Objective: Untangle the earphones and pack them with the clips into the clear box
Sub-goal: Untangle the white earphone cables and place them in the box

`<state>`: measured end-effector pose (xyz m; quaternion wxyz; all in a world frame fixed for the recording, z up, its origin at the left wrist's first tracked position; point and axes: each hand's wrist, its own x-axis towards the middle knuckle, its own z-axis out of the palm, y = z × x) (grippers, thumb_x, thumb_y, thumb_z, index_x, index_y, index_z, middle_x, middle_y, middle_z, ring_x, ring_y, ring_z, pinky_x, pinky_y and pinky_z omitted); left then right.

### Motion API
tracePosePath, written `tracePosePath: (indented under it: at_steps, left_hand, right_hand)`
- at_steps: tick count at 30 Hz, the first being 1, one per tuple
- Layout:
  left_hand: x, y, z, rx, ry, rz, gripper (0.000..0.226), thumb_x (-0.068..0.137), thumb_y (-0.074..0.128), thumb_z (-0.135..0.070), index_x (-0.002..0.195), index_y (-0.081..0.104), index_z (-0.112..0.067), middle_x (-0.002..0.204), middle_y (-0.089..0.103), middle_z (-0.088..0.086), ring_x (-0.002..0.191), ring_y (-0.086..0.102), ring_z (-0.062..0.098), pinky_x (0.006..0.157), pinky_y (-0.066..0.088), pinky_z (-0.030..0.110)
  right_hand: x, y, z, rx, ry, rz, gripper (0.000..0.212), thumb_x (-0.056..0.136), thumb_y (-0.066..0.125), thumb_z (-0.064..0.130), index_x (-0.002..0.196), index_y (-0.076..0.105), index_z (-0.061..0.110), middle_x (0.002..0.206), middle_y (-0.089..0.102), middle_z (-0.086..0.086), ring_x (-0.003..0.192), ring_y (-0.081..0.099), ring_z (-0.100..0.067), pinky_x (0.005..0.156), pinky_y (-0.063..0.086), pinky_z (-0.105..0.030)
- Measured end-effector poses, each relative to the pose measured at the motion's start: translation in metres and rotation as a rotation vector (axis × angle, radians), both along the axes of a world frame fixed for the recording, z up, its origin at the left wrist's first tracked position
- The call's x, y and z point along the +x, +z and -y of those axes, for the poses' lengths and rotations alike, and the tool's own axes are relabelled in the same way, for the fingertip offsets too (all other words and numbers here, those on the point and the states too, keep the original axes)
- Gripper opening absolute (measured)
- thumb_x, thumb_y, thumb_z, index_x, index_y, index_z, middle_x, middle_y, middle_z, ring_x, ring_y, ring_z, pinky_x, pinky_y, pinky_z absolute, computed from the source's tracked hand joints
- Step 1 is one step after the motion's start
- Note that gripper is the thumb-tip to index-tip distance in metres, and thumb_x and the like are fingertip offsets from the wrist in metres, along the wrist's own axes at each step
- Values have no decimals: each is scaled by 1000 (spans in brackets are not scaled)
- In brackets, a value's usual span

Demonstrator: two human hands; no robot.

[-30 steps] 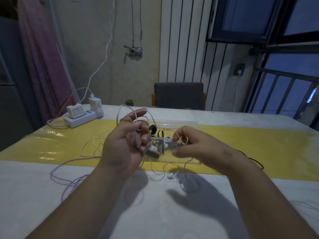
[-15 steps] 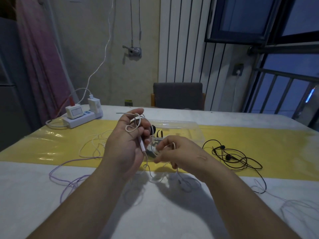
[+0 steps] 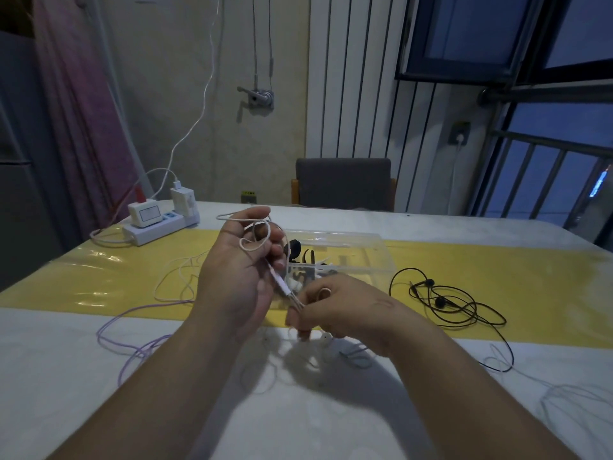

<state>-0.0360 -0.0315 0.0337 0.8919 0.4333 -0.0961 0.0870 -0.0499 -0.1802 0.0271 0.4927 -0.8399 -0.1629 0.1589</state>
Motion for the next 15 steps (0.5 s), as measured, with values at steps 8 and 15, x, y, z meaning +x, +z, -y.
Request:
tracePosePath:
  at_steps: [8,15]
  left_hand:
    - [7,-2,-11,-74,320,-196,45,81,28,16,92,56,-17,65,54,2,43,32,10,35,20,17]
    - [16,-2,-22,-37,495,-322,42,76,29,14,86,56,-17,74,54,4,47,40,11,38,28,19]
  right_hand:
    - [2,22,45,107,119,84,8,64,61,16,61,68,13,63,60,-1,66,53,-13,70,40,-30]
    - [-1,33,64,418,-34,70,16,79,57,21,69,57,8,58,28,-2,52,28,-17,51,33,-29]
